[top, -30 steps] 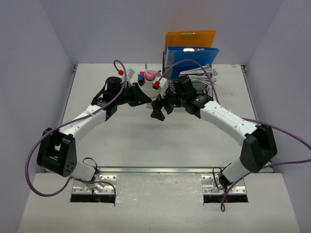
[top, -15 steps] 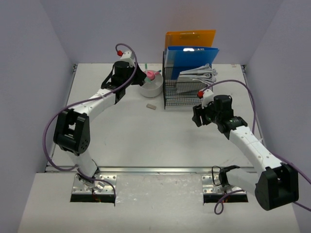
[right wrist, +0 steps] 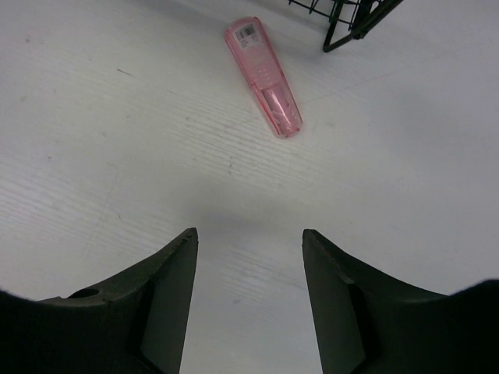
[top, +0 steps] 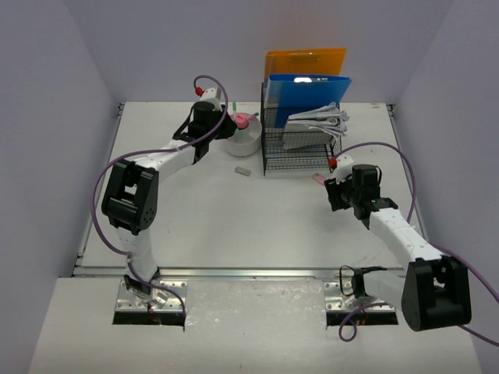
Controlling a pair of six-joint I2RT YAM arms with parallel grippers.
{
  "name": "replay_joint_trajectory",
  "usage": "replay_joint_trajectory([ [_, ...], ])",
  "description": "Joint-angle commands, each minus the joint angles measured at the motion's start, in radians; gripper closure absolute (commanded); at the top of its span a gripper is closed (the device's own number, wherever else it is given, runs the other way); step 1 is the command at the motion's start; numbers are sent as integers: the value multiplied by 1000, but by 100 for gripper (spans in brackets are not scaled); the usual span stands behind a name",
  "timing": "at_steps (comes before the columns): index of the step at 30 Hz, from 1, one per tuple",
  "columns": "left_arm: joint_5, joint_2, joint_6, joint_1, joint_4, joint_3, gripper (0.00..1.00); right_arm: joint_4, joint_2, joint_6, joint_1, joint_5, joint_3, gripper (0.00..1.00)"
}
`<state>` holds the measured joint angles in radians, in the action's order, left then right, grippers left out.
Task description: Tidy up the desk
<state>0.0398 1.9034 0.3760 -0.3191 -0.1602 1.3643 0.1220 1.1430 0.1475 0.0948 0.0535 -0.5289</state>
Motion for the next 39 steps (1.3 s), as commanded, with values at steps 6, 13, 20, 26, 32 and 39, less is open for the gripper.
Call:
replay_joint_trajectory([
  [6,22,-2,49,6,-30,52,47,-215,99,113,-18,81,6,43],
  [13,55,-144,85,6,-24,-11,25,-321,201,87,-35,88,-8,42],
  [20,85,-267,77,6,74,-21,22,-497,283,60,-128,177,39,39],
  [26,108,-385,22,24,282,14,21,-482,378,68,-181,321,-48,36],
  [32,74,-490,-44,48,350,20,14,-425,433,128,-182,464,-118,37],
  [39,54,-523,-65,54,369,49,11,-316,509,196,-182,453,-211,39],
])
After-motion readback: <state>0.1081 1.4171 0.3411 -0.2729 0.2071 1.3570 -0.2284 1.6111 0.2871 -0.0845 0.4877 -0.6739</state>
